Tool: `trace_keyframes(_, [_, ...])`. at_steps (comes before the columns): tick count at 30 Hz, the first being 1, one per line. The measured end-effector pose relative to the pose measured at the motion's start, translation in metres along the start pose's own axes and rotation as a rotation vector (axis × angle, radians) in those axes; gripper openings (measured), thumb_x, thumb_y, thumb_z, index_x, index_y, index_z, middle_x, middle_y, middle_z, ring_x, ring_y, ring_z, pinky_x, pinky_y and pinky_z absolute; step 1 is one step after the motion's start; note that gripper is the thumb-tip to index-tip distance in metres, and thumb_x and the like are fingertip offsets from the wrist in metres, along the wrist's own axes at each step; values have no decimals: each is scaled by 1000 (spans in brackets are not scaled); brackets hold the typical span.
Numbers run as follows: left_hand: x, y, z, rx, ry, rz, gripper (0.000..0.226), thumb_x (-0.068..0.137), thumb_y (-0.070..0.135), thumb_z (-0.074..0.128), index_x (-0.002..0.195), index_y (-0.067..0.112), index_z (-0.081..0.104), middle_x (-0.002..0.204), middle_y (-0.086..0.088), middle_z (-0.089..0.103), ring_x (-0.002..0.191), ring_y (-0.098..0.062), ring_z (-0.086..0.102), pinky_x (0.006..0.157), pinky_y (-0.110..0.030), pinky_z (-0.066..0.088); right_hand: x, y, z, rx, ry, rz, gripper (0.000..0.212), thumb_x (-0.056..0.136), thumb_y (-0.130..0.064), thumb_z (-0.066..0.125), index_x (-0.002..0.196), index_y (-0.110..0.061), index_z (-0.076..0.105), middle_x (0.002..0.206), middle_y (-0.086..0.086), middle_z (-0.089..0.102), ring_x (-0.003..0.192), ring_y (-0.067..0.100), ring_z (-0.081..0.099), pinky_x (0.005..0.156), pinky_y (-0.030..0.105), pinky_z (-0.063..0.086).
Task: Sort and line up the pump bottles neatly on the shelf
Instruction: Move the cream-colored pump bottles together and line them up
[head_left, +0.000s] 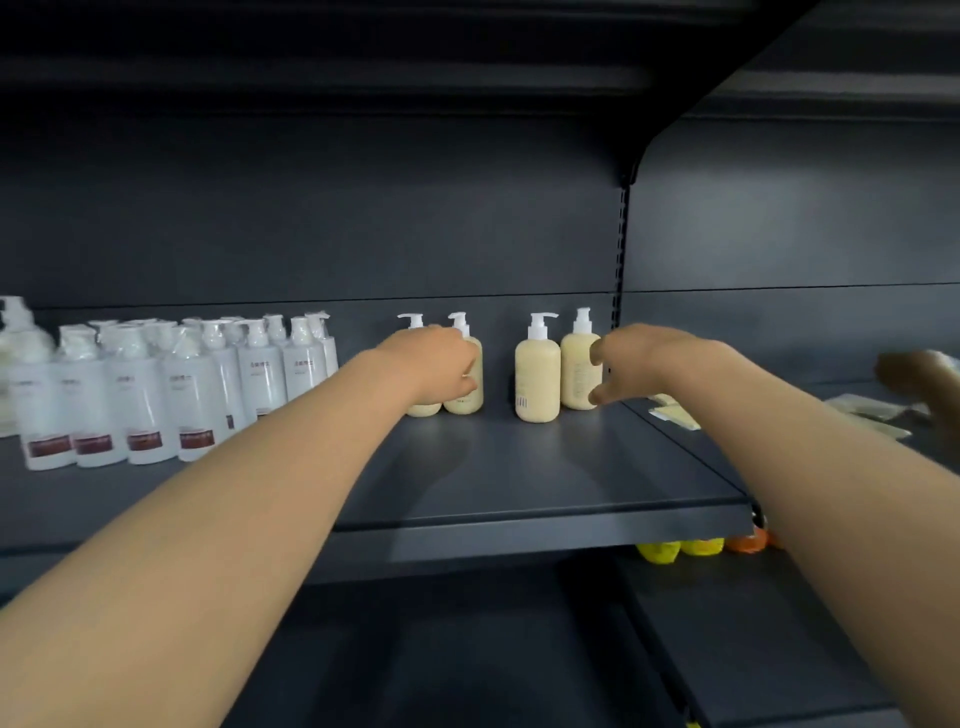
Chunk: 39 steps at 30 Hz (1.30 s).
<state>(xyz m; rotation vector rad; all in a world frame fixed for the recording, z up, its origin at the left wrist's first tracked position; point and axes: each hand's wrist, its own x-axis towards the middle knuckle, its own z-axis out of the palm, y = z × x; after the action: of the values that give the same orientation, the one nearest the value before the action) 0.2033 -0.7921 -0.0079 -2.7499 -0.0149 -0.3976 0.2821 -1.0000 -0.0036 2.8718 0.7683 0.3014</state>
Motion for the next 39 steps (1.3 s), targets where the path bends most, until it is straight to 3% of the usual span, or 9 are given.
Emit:
trace_keyframes(12, [108, 23, -10, -179, 226, -48, 32, 95, 33, 40, 115, 11, 53, 117, -8, 52, 109, -26, 48, 78, -36, 42, 70, 58, -5, 11, 198, 61, 48, 84, -46, 58, 120, -15, 55, 118, 4, 59, 107, 25, 56, 82, 35, 49])
trace_keyframes(21, [215, 5, 43, -289, 191, 11, 38, 94, 38, 43, 121, 11, 48, 121, -7, 50, 111, -26, 48, 83, -38, 44, 193, 82, 19, 80, 230, 78, 51, 86, -43, 56, 128, -15, 50, 122, 7, 56, 117, 24, 45, 82, 35, 46])
trace_keyframes(25, [241, 1, 65, -530, 148, 110, 46, 92, 41, 49, 130, 17, 44, 128, -2, 48, 114, -20, 48, 94, -36, 43, 235, 91, 39, 177, 249, 64, 52, 86, -44, 58, 127, -13, 52, 127, 6, 57, 117, 26, 51, 89, 35, 45])
trace_keyframes(30, [260, 0, 80, -706, 80, 204, 26, 91, 35, 54, 101, 14, 63, 93, 0, 61, 82, -15, 54, 72, -28, 43, 262, 91, 68, 367, 234, 54, 43, 87, -40, 59, 119, -11, 57, 118, 5, 60, 109, 23, 54, 80, 26, 38])
trace_keyframes(33, [262, -1, 82, -854, 54, 193, 21, 88, 31, 59, 92, 11, 64, 86, -2, 67, 72, -16, 63, 70, -29, 50, 267, 90, 78, 596, 296, 63, 43, 85, -35, 64, 122, -13, 58, 114, 3, 60, 107, 20, 55, 81, 24, 36])
trace_keyframes(39, [273, -14, 73, -645, 67, 184, 25, 83, 36, 66, 84, 11, 66, 63, 7, 56, 57, -8, 48, 54, -24, 35, 274, 85, 74, 1039, 255, 49, 28, 74, -16, 77, 100, -14, 67, 94, 4, 65, 90, 20, 65, 87, 36, 55])
